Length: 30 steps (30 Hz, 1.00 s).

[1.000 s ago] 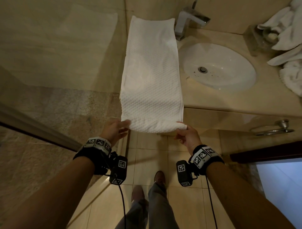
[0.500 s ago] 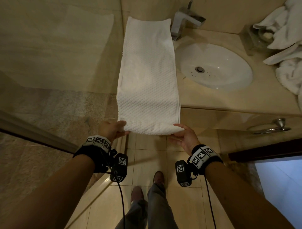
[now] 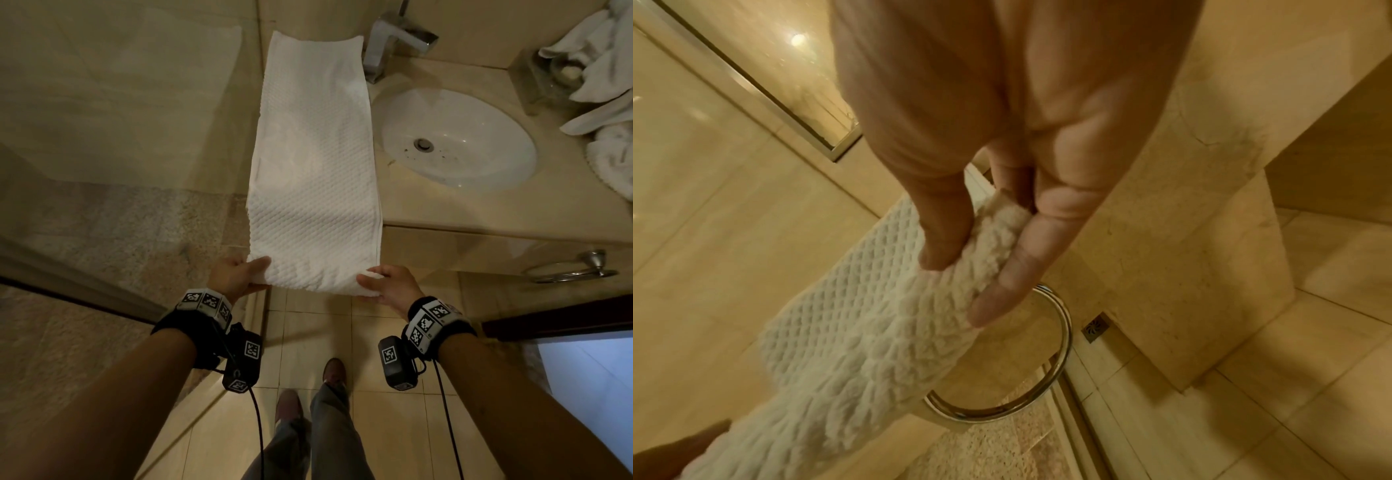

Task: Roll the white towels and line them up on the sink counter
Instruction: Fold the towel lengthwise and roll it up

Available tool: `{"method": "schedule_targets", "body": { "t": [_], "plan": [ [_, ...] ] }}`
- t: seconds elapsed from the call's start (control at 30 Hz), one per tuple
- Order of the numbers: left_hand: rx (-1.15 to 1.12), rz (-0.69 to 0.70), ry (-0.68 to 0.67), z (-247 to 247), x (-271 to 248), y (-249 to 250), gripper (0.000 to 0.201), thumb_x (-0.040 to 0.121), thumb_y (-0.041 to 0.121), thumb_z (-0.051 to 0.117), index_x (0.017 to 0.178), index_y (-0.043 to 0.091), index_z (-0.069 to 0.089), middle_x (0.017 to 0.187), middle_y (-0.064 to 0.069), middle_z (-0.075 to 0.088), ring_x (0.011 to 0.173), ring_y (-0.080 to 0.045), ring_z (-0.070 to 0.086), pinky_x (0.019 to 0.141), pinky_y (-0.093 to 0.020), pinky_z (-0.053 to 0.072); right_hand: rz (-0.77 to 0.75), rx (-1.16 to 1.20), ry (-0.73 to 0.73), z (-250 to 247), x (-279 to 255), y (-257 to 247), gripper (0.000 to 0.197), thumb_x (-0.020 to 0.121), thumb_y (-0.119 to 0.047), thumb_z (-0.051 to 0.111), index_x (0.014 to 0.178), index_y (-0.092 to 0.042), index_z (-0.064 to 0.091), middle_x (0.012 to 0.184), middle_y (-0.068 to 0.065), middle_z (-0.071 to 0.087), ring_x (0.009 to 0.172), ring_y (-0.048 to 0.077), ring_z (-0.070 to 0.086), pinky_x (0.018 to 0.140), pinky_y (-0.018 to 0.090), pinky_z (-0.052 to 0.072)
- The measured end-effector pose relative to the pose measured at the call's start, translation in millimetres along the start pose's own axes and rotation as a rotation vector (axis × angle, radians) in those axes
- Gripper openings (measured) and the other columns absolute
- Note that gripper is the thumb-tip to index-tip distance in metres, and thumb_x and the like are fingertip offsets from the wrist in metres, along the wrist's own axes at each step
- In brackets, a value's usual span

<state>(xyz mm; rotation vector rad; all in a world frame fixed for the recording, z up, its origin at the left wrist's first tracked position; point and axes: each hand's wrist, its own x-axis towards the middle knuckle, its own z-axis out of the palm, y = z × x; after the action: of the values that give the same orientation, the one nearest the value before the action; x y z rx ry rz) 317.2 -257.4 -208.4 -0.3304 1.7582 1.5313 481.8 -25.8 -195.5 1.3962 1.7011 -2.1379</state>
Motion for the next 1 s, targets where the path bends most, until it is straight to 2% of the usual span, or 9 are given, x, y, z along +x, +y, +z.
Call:
{"method": "schedule_targets", "body": {
  "t": [0.13, 0.3, 0.4, 0.5, 0.57, 0.67, 0.73, 0.83, 1.0],
  "plan": [
    [0.092, 0.018, 0.087, 8, -7, 8, 0.021, 0.076, 0.0, 0.076, 0.081, 0.004, 0.056, 0.102, -0.018, 0.064, 0.089, -0.031, 0.067, 0.071, -0.045, 0.06, -0.009, -0.079, 0.02, 0, 3, -3, 0.028, 0.084, -0.008, 0.072, 0.107, 0.003, 0.059, 0.112, 0.017, 0.061, 0.085, 0.023, 0.065, 0.063, 0.032, 0.061],
    [0.119, 0.125, 0.113, 11, -10, 15, 0.039, 0.075, -0.008, 0.072, 0.095, 0.012, 0.047, 0.115, -0.012, 0.051, 0.093, -0.034, 0.061, 0.059, -0.05, 0.059, -0.17, -0.129, 0.086, 7, 4, -4, 0.032, 0.086, -0.008, 0.068, 0.103, -0.02, 0.044, 0.111, 0.004, 0.051, 0.086, 0.026, 0.06, 0.051, 0.034, 0.053],
    [0.088, 0.145, 0.059, 10, -17, 21, 0.017, 0.075, -0.002, 0.075, 0.08, 0.005, 0.061, 0.106, -0.011, 0.065, 0.092, -0.03, 0.066, 0.063, -0.045, 0.061, -0.189, -0.093, 0.086, 8, 2, -4, 0.012, 0.089, -0.006, 0.062, 0.093, -0.017, 0.058, 0.11, 0.006, 0.056, 0.079, 0.021, 0.056, 0.043, 0.025, 0.043],
    [0.057, 0.109, 0.003, 7, -23, 26, 0.027, 0.071, -0.002, 0.078, 0.094, -0.001, 0.064, 0.098, -0.006, 0.068, 0.091, -0.024, 0.067, 0.068, -0.039, 0.061, -0.108, 0.072, 0.007, 8, -6, -8, 0.008, 0.081, -0.011, 0.065, 0.088, -0.012, 0.066, 0.101, 0.009, 0.06, 0.074, 0.021, 0.057, 0.046, 0.023, 0.044],
    [0.095, 0.079, -0.026, 7, -24, 25, 0.037, 0.069, -0.014, 0.072, 0.102, 0.001, 0.062, 0.106, -0.008, 0.063, 0.094, -0.024, 0.064, 0.076, -0.038, 0.059, -0.051, 0.213, -0.062, 7, -9, -11, 0.038, 0.067, -0.006, 0.058, 0.105, -0.002, 0.063, 0.098, 0.011, 0.059, 0.077, 0.025, 0.057, 0.048, 0.022, 0.049],
    [0.128, 0.078, -0.062, 6, -22, 20, 0.041, 0.071, -0.027, 0.057, 0.095, 0.006, 0.06, 0.112, -0.017, 0.059, 0.1, -0.029, 0.06, 0.069, -0.033, 0.057, -0.01, 0.251, -0.051, 6, -4, -15, 0.047, 0.077, 0.022, 0.039, 0.119, 0.008, 0.054, 0.103, 0.016, 0.054, 0.088, 0.032, 0.057, 0.058, 0.025, 0.059],
    [0.104, 0.102, -0.056, 5, -18, 17, 0.033, 0.076, -0.024, 0.057, 0.095, 0.004, 0.06, 0.105, -0.015, 0.062, 0.099, -0.028, 0.06, 0.063, -0.025, 0.057, -0.04, 0.258, -0.049, 6, -4, -15, 0.032, 0.084, 0.023, 0.04, 0.108, 0.01, 0.057, 0.096, 0.019, 0.059, 0.081, 0.029, 0.063, 0.065, 0.026, 0.059],
    [0.013, 0.099, -0.008, 7, -13, 16, 0.031, 0.082, -0.011, 0.063, 0.112, -0.005, 0.058, 0.105, -0.017, 0.064, 0.09, -0.025, 0.064, 0.063, -0.022, 0.059, -0.054, 0.21, -0.028, 8, -4, -17, 0.008, 0.093, 0.002, 0.054, 0.098, 0.001, 0.06, 0.082, 0.014, 0.062, 0.061, 0.016, 0.064, 0.061, 0.024, 0.059],
    [0.111, 0.101, 0.097, 13, -3, 16, 0.018, 0.087, 0.024, 0.069, 0.089, 0.008, 0.062, 0.081, -0.011, 0.066, 0.073, -0.021, 0.062, 0.059, -0.027, 0.049, -0.072, 0.083, 0.093, 10, 11, -17, 0.02, 0.089, -0.027, 0.069, 0.094, -0.007, 0.068, 0.092, 0.013, 0.07, 0.074, 0.024, 0.067, 0.078, 0.045, 0.058]
  ]
}}
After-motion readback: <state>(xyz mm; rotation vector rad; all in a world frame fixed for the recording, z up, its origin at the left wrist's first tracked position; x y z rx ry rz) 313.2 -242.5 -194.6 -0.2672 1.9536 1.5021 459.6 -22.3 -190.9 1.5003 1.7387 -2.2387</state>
